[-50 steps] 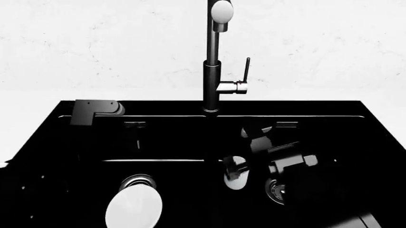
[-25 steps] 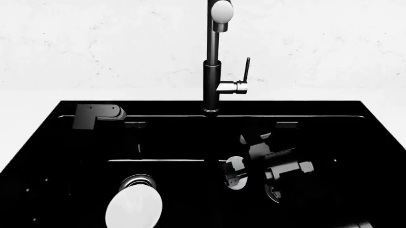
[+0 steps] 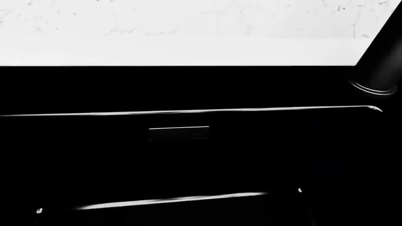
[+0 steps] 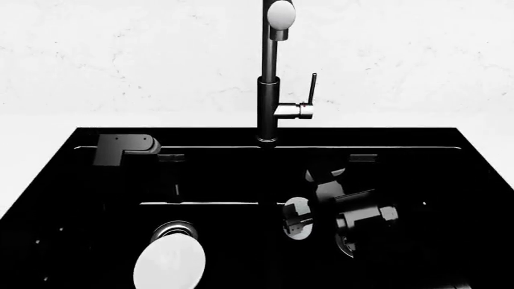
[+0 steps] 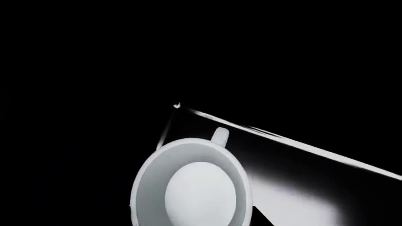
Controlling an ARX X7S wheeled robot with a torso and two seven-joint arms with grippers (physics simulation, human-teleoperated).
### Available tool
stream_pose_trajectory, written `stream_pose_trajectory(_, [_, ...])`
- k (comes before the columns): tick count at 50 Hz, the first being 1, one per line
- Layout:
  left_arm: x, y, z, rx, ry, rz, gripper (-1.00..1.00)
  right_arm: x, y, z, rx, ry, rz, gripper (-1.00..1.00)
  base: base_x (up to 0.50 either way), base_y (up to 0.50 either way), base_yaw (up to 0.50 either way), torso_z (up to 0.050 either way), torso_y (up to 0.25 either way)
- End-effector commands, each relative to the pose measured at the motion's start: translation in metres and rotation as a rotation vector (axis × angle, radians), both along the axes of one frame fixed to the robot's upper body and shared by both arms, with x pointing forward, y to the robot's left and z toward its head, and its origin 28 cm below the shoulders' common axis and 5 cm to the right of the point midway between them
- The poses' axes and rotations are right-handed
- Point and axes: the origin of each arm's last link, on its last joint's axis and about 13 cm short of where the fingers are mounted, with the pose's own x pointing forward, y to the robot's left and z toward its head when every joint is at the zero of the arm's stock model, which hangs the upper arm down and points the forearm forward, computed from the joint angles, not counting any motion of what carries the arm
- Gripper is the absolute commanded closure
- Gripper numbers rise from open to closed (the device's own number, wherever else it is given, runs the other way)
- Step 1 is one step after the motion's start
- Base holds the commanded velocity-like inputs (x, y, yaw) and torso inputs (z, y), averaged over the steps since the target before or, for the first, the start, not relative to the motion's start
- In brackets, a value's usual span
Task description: Pick the cup and bowl from the sink and place them on the counter for drying.
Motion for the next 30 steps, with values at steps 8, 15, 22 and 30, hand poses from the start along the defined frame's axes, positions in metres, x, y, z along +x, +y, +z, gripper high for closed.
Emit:
stream_pose_trajectory(8, [0.0, 0.001, -0.002, 0.008, 0.001, -0.013, -1.0, 0.009, -0.025, 0.02, -0.017, -0.042, 0.079, 1.0, 0.0, 0.0, 0.0, 0.0, 0.0])
stream_pose_trajectory(15, [0.004, 0.0, 0.0, 0.009, -0.004, -0.009, -1.0, -0.005, -0.034, 0.059, -0.021, -0.067, 0.084, 1.0, 0.0, 0.0, 0.0, 0.0, 0.0])
stream_pose_trajectory(22, [0.005, -0.003, -0.001, 0.007, -0.005, -0.013, -1.0, -0.017, -0.042, 0.089, 0.003, -0.06, 0.097, 1.0, 0.0, 0.0, 0.0, 0.0, 0.001])
stream_pose_trajectory(30, [0.007, -0.003, -0.005, -0.001, -0.008, -0.015, -1.0, -0.044, -0.067, 0.145, -0.016, -0.053, 0.102, 1.0, 0.0, 0.0, 0.0, 0.0, 0.0])
